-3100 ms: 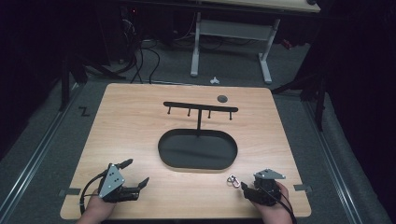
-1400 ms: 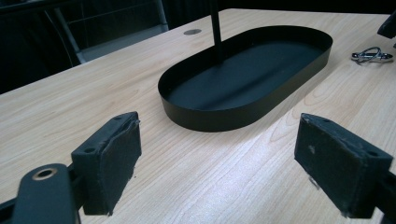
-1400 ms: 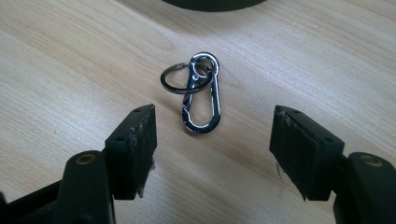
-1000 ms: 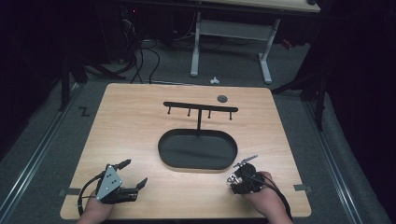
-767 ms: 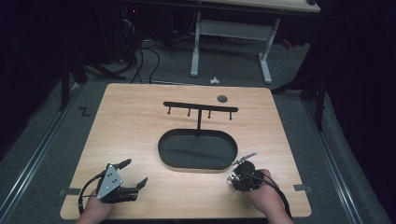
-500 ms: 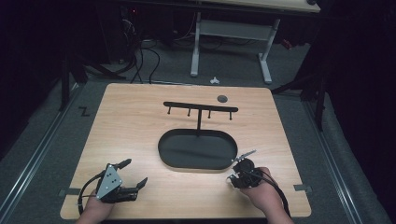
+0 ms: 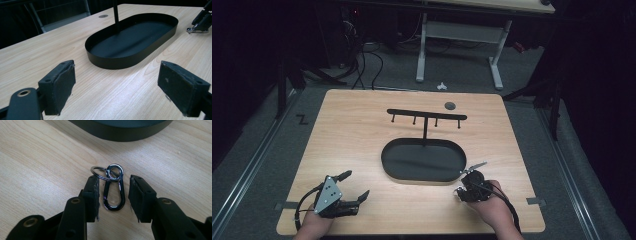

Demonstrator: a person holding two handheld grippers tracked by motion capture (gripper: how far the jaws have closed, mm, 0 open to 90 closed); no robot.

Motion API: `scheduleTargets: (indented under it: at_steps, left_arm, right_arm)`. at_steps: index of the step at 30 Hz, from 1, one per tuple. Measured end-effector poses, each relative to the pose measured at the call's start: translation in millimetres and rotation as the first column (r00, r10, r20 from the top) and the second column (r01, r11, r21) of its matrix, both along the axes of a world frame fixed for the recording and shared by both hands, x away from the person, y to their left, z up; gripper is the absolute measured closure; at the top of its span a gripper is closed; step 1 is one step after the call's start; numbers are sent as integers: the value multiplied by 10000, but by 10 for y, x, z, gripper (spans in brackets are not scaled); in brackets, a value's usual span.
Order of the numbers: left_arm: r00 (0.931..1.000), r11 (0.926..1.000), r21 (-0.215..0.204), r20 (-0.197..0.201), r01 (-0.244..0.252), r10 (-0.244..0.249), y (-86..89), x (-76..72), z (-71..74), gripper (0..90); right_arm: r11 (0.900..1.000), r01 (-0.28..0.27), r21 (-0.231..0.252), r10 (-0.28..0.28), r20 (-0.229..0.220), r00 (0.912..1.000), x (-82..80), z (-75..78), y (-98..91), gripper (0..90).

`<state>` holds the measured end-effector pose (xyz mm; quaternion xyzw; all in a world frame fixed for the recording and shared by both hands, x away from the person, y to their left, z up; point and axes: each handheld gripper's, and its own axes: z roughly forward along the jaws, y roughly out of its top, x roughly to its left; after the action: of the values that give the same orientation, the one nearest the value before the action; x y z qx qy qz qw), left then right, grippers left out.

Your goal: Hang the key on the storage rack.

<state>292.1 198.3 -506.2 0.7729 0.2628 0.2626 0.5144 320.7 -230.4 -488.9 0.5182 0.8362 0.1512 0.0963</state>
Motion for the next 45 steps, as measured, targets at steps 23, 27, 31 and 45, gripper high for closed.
scheduleTargets:
  at_steps: [23,27,31,45]
  left_arm:
    - [9998,9999,68,-100,152,-152,-10,24,-8,152]
    - [9998,9998,66,-20,172,-172,-17,20,-7,151]
    - [9998,9998,72,-56,169,-169,-11,19,-5,151]
    - [9998,9998,105,-87,190,-189,-29,25,-12,151]
  right_arm:
    - [9968,-628,-500,619,-213,9979,138,125,167,649]
    - [9964,-628,-567,612,-291,9977,140,130,144,684]
    - [9951,-722,-672,703,-303,9971,90,180,87,590]
    - [9830,-1186,-1402,1122,-531,9923,1,-7,137,442]
